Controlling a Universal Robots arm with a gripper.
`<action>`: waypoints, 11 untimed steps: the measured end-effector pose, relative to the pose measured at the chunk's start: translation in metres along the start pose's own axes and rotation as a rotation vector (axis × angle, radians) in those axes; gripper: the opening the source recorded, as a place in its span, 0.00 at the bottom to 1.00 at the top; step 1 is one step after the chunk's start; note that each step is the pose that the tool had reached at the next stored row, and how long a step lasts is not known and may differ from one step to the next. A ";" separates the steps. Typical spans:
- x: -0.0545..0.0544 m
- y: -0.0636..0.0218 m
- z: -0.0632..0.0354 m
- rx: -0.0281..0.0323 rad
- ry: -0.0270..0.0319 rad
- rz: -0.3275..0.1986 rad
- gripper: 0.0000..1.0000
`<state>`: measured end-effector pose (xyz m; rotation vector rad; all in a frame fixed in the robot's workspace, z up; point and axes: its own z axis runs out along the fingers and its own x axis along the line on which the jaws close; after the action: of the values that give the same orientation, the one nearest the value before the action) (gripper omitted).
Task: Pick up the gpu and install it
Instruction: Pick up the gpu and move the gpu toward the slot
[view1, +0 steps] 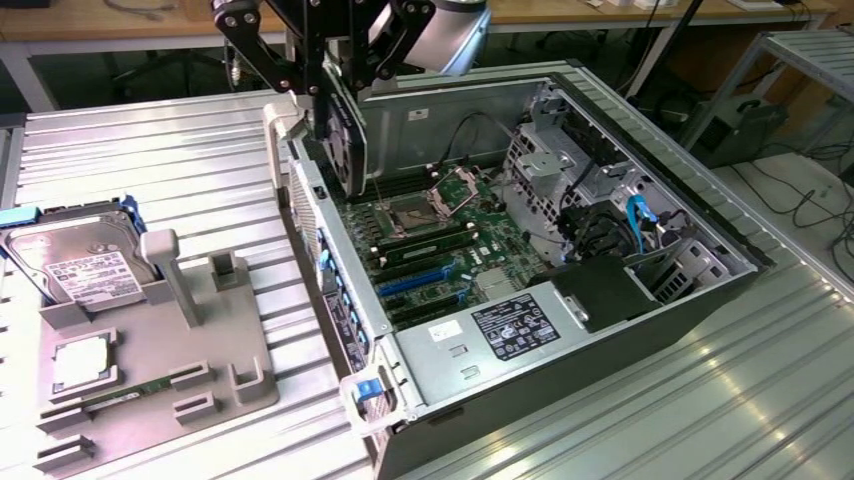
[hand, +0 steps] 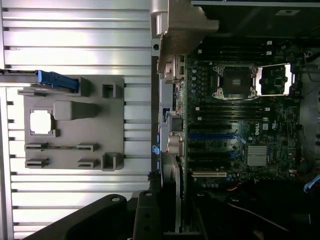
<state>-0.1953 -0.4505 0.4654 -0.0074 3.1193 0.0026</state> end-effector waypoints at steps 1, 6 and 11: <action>-0.001 0.0000 0.0000 0.0001 0.0000 0.000 0.28; -0.004 0.0000 0.0001 0.0000 0.0000 0.000 0.28; -0.007 0.0000 0.0001 0.0001 0.0000 0.000 0.28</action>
<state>-0.1881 -0.4505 0.4654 -0.0074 3.1193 0.0025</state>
